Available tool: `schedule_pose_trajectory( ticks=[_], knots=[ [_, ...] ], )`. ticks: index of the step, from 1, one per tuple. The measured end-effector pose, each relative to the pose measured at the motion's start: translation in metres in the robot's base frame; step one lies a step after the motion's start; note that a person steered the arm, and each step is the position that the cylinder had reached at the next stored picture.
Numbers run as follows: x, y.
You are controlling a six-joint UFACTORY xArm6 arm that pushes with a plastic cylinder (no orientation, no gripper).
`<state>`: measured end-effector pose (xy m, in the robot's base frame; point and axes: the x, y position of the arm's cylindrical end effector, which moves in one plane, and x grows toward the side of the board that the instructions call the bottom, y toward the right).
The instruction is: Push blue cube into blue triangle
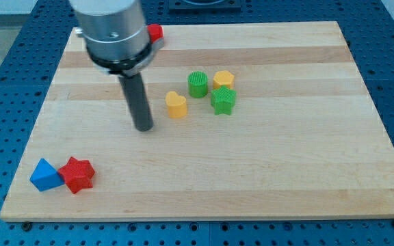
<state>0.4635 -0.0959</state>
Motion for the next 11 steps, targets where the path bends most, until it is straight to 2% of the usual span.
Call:
schedule_pose_trajectory(
  ticks=[1,2,3,4,5,6,7,8,9,10,11],
  knots=[
    [-0.027,0.045],
    [-0.028,0.079],
    [-0.011,0.052],
    [-0.017,-0.013],
    [-0.069,-0.041],
    [-0.102,-0.002],
    [-0.158,0.009],
    [-0.191,-0.013],
    [-0.193,-0.077],
    [-0.171,-0.128],
    [-0.104,-0.129]
  ],
)
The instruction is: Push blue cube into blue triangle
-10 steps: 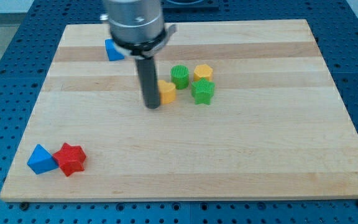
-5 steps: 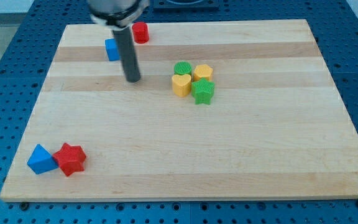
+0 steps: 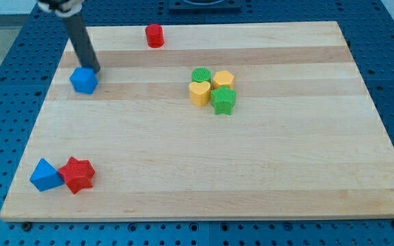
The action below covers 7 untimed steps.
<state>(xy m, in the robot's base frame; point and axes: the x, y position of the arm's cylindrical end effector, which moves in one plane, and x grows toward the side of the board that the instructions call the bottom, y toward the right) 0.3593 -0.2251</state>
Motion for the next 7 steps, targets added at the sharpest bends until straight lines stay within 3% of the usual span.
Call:
schedule_pose_trajectory(
  ticks=[1,3,4,5,6,7],
  knots=[
    [0.052,0.007],
    [0.044,0.036],
    [0.066,0.031],
    [0.026,0.026],
    [0.013,-0.038],
    [0.048,-0.067]
  ],
)
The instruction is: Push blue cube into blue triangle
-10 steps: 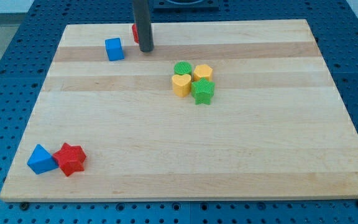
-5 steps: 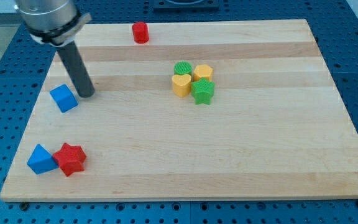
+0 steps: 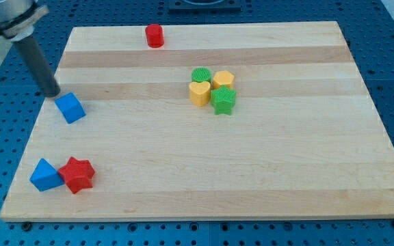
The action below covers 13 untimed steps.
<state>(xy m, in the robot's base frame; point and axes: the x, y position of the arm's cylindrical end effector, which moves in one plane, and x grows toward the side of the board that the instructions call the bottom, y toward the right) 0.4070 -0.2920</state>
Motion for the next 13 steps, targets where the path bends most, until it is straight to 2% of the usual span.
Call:
schedule_pose_trajectory(
  ticks=[1,2,3,4,5,6,7,8,9,11,13],
  knots=[
    [0.062,0.034],
    [0.075,0.054],
    [0.048,0.002],
    [0.024,-0.012],
    [-0.009,0.032],
    [0.015,0.068],
    [0.072,0.093],
    [0.078,0.103],
    [0.045,0.096],
    [0.081,0.096],
    [0.092,0.084]
  ],
)
